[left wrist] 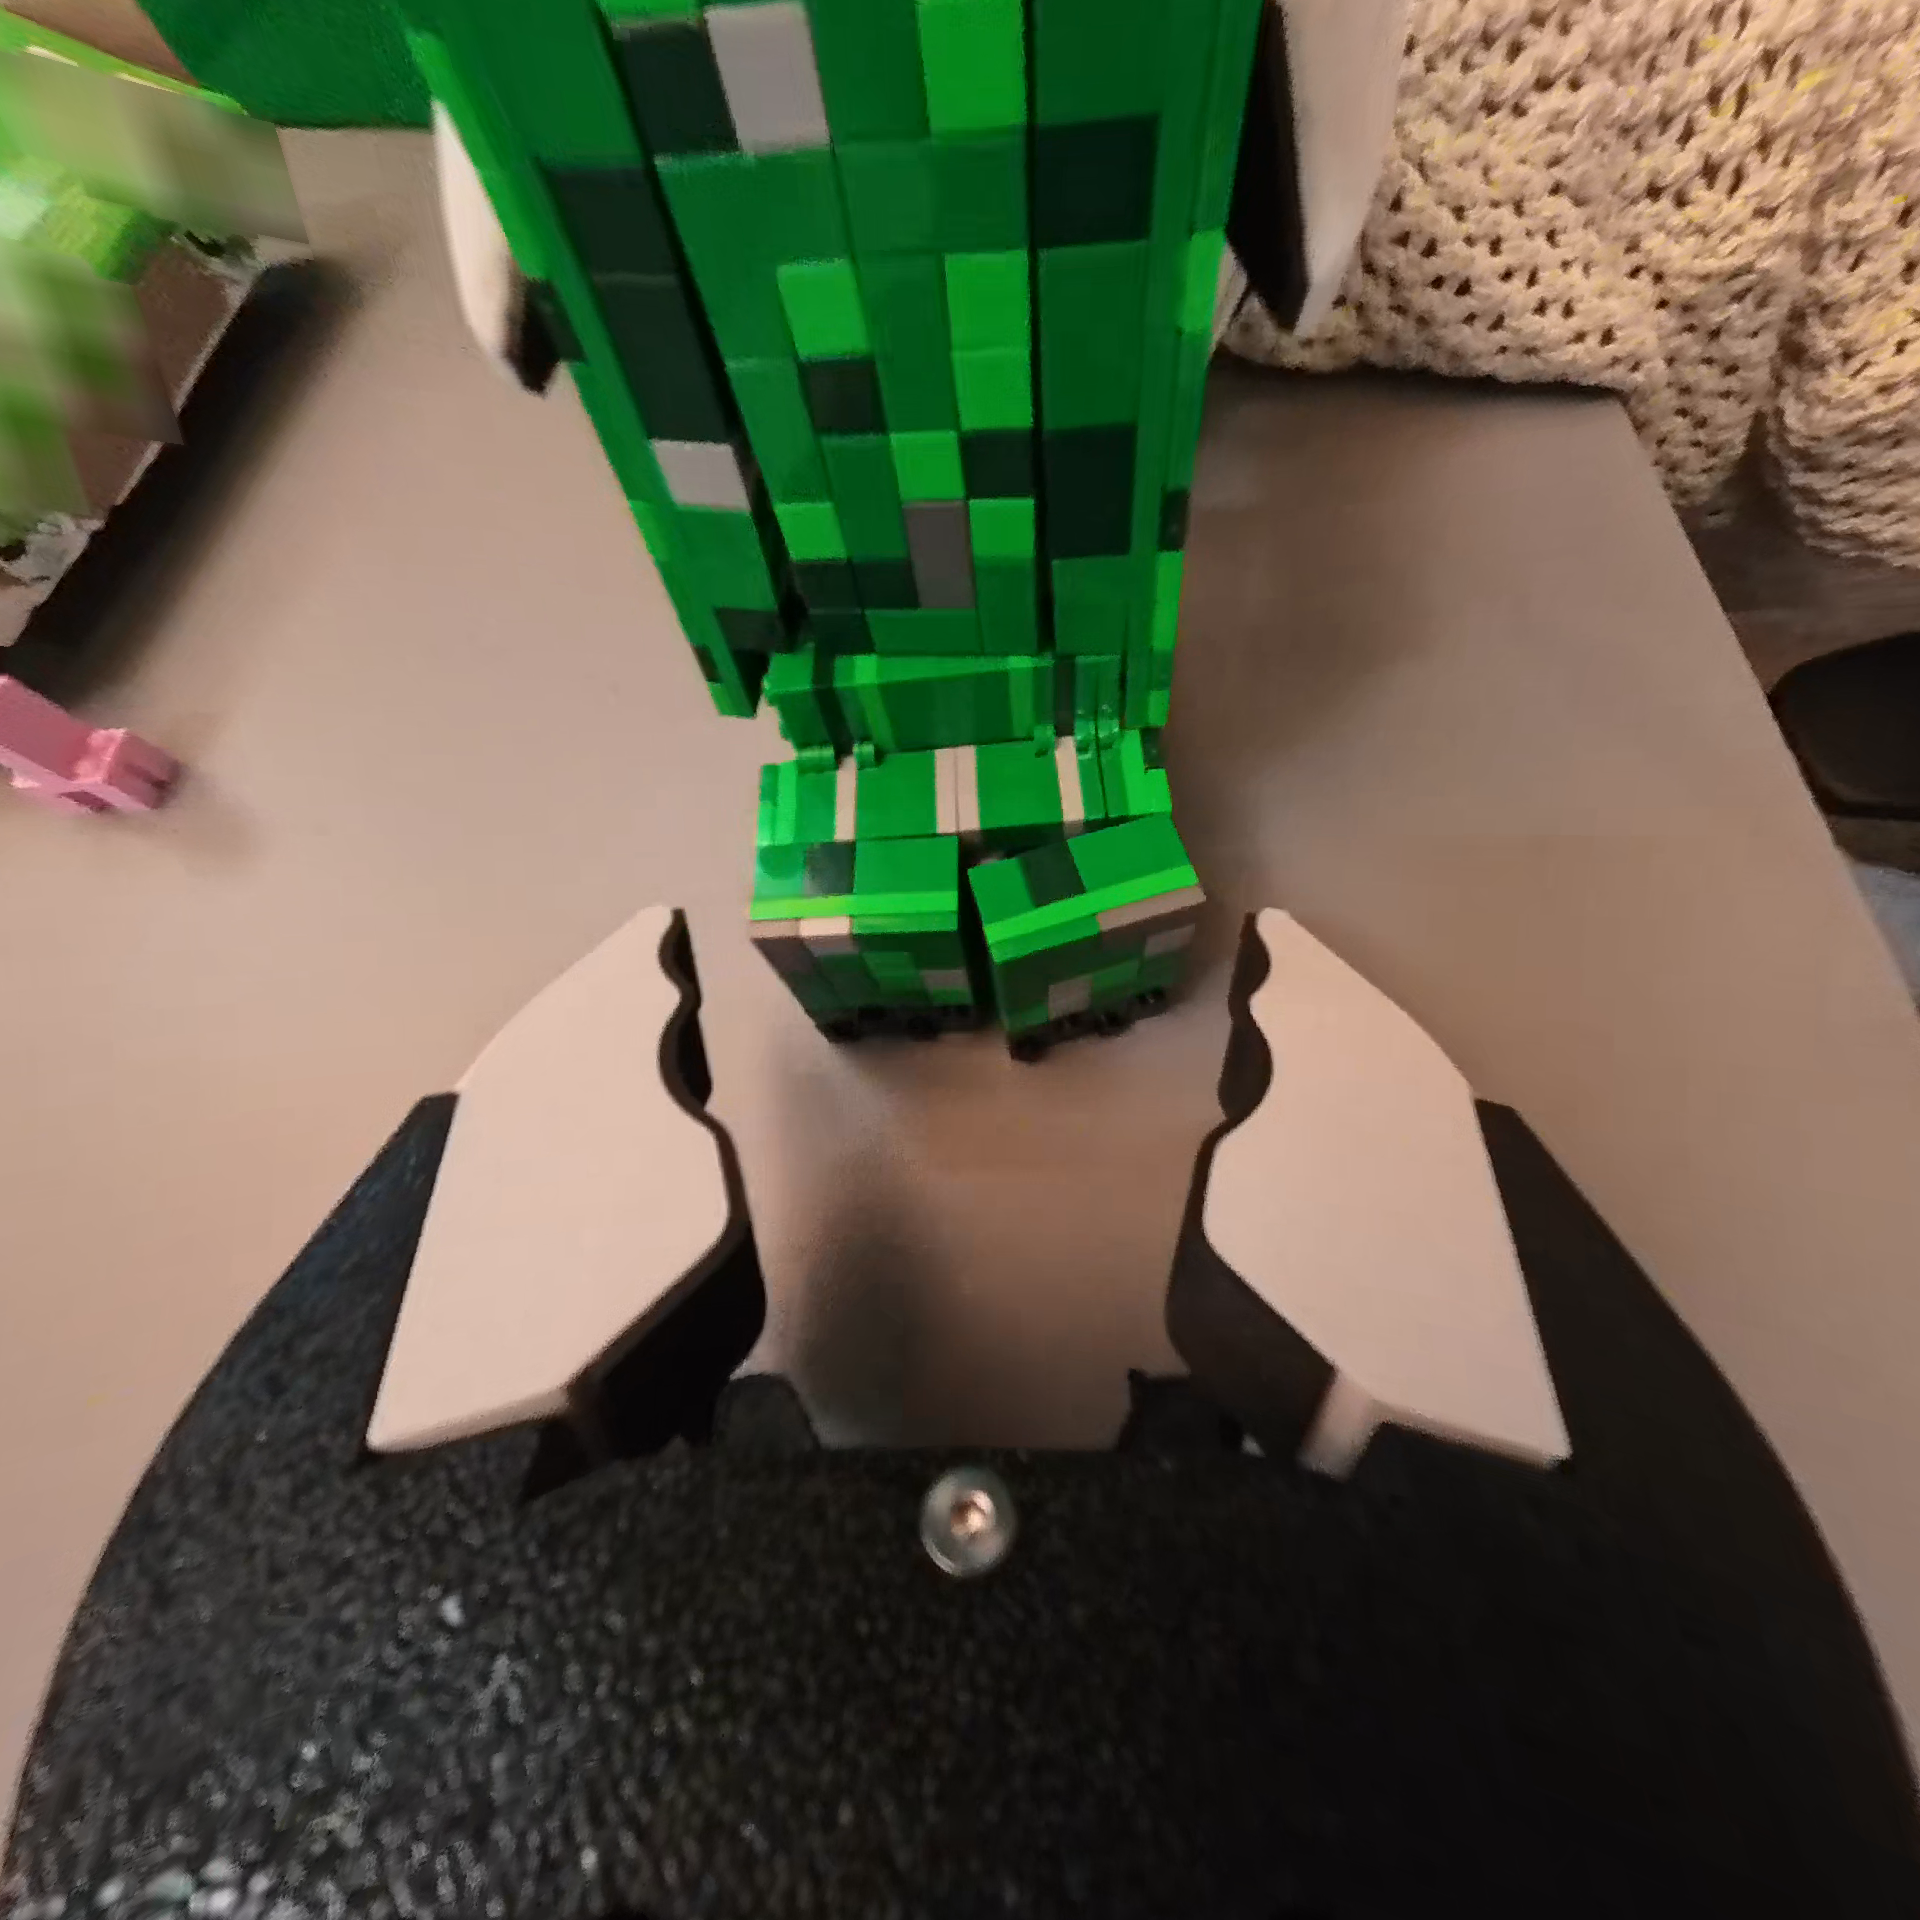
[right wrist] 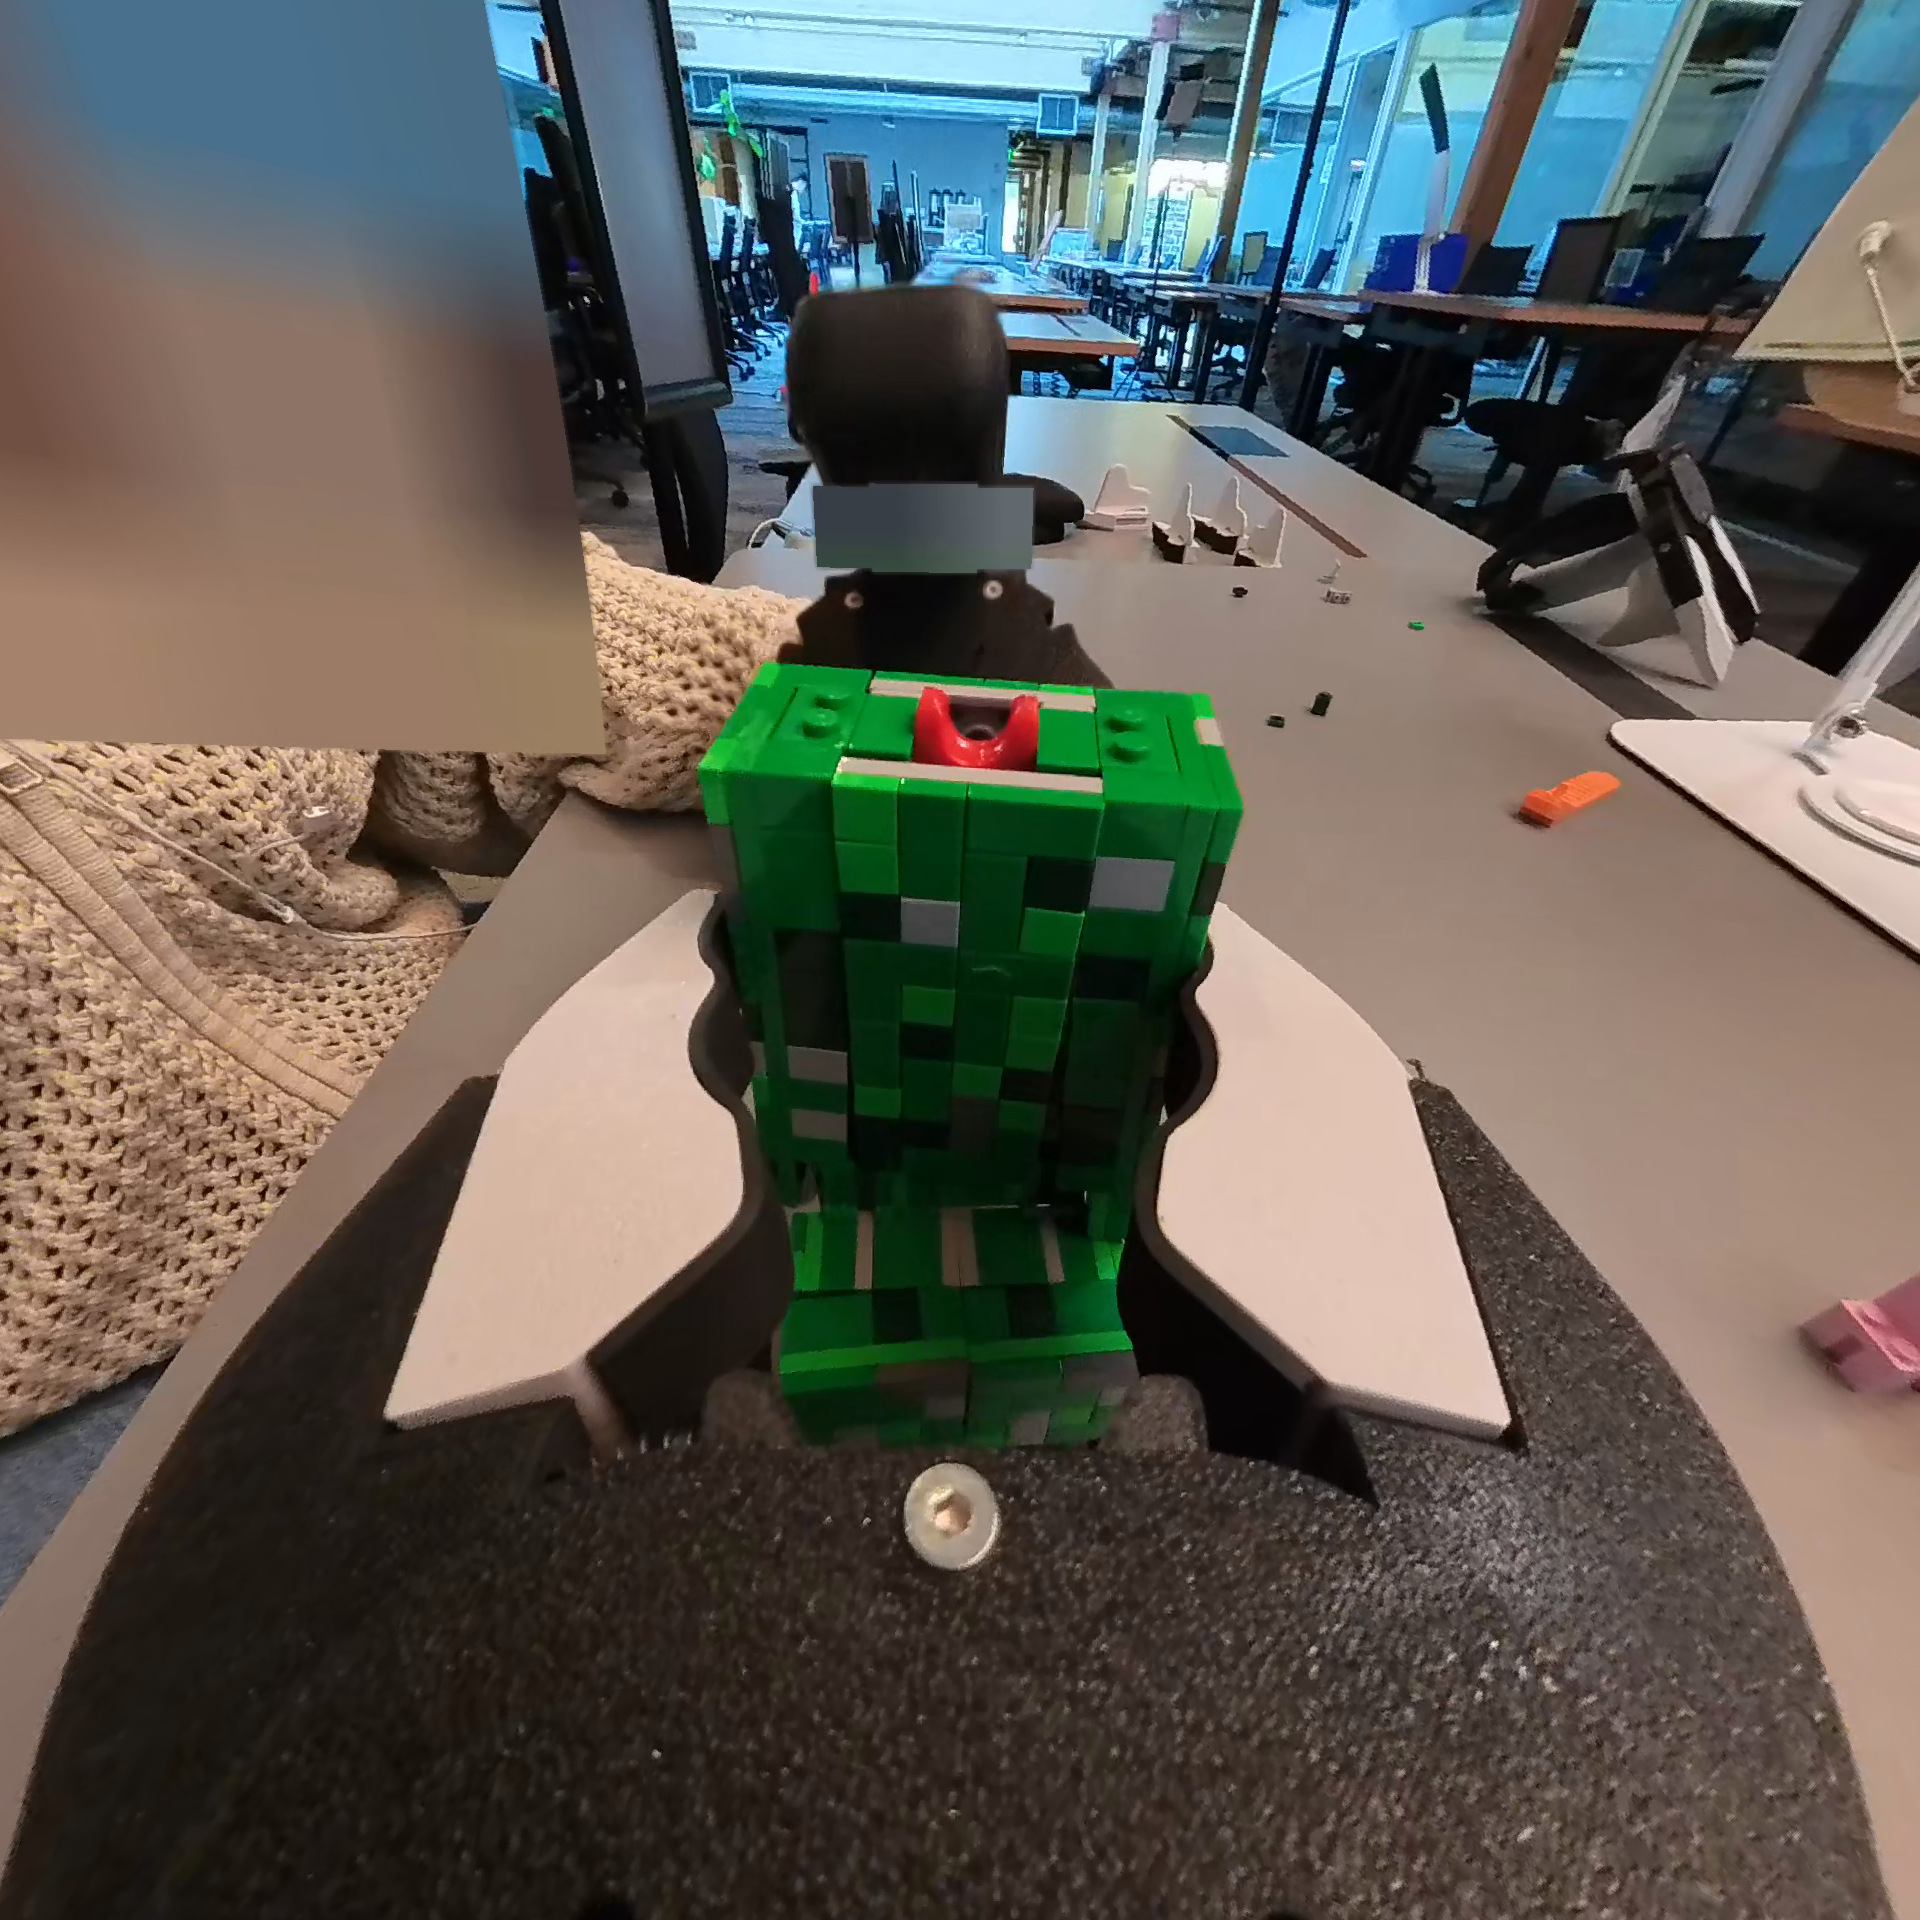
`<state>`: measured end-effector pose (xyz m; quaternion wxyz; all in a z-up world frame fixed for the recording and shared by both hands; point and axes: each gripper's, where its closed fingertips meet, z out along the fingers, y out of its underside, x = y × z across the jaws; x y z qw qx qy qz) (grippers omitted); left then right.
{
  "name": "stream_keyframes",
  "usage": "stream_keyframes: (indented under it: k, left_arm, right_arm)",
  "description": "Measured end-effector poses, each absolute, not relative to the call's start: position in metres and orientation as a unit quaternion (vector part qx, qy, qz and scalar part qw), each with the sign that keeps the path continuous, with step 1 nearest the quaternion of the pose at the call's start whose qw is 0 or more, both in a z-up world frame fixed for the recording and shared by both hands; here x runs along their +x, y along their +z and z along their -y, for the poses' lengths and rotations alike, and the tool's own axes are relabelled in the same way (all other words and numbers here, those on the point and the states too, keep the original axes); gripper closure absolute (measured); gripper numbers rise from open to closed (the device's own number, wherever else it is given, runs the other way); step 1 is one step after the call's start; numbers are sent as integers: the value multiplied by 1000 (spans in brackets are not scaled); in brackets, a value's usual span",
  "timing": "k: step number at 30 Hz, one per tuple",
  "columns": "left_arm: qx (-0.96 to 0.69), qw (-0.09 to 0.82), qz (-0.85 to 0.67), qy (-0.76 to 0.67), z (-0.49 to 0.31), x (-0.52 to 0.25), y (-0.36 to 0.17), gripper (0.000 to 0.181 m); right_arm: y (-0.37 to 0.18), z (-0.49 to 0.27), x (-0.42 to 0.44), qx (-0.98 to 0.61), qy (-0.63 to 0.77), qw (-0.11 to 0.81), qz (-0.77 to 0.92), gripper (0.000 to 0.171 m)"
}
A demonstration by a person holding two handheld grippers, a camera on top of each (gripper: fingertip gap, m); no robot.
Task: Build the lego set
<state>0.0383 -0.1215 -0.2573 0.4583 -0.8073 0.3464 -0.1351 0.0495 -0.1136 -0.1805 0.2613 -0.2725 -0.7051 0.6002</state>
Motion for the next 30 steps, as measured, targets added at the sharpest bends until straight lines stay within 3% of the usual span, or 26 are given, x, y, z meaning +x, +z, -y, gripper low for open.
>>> stream_keyframes:
  k: [8,13,18,24,30]
  left_arm:
    - [-785,512,-333,-99,104,51,-232,85]
    - [-806,483,-332,-82,97,56,-239,96]
    - [-818,462,-336,-60,101,52,-246,94]
    - [-822,449,-344,-65,105,58,-249,108]
    - [-824,447,-342,-65,105,58,-249,109]
  right_arm:
    - [-180,116,49,-260,598,255,714,93]
    - [-180,115,49,-252,608,240,714,93]
    - [-179,114,49,-250,614,234,711,93]
    - [-178,115,52,-244,621,216,713,92]
    - [-166,113,54,-237,625,225,709,93]
